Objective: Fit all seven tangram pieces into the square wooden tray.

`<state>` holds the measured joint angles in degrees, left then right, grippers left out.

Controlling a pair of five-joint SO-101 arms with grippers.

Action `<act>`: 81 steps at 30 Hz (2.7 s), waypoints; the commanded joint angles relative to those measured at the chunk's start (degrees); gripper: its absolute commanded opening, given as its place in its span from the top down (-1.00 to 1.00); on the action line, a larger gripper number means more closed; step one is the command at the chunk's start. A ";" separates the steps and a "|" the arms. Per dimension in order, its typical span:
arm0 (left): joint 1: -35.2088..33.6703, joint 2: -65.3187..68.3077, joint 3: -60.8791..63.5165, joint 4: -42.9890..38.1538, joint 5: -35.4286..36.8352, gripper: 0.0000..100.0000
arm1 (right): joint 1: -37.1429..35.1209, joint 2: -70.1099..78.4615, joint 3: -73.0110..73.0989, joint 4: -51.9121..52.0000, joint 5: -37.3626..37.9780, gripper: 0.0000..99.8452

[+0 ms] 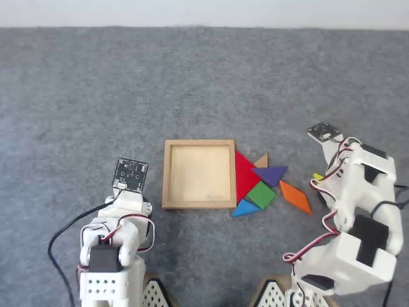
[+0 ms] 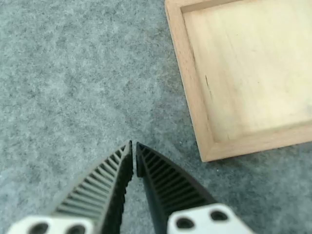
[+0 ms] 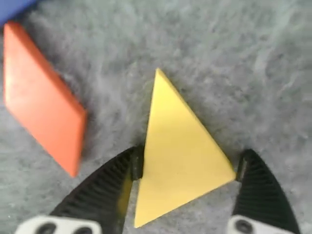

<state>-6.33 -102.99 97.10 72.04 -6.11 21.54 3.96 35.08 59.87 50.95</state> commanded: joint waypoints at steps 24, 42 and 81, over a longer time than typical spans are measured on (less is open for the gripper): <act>-0.18 -1.14 -0.66 0.26 0.53 0.97 | 3.38 -13.41 -2.99 9.45 -31.91 0.41; -0.18 -1.14 -0.66 0.26 0.53 0.97 | 1.54 -15.69 6.95 1.54 -34.64 0.34; -0.18 -1.14 -0.66 0.26 0.53 0.97 | 1.45 -12.18 10.73 -4.53 -28.31 0.56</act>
<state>-6.33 -102.99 97.10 72.04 -6.11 23.47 -7.03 46.15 56.09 22.11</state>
